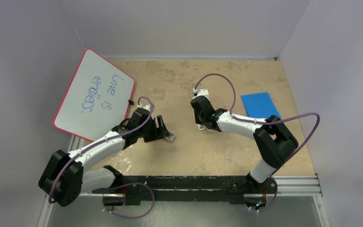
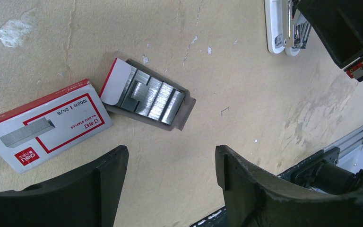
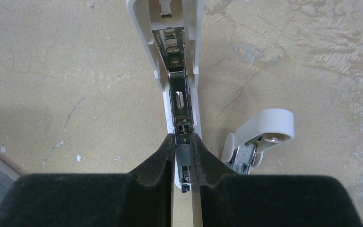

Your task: Load the staples into the stapler

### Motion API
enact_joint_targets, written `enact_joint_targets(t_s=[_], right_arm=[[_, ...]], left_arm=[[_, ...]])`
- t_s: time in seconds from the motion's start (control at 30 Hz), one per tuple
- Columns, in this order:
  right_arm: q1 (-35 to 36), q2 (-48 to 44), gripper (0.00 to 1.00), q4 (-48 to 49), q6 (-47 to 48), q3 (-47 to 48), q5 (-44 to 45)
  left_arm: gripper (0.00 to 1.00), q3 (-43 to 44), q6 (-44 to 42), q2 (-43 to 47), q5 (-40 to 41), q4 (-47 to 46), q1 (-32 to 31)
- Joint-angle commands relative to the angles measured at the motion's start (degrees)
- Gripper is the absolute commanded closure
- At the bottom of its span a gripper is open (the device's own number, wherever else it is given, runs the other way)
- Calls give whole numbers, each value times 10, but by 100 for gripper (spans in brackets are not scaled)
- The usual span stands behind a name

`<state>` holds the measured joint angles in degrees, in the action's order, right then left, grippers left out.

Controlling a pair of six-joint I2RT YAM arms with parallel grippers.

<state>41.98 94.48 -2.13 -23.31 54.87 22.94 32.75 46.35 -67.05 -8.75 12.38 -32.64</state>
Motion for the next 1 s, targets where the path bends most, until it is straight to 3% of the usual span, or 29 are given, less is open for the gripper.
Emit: enact_joint_targets(t_s=[0.0,0.97], right_arm=[[-2,-30,85,19,3,-5,0],[-4,-19,86,24,2,-5,19]], left_arm=[[33,13,4,3,-1,-20,2],[33,13,7,4,-2,-21,3]])
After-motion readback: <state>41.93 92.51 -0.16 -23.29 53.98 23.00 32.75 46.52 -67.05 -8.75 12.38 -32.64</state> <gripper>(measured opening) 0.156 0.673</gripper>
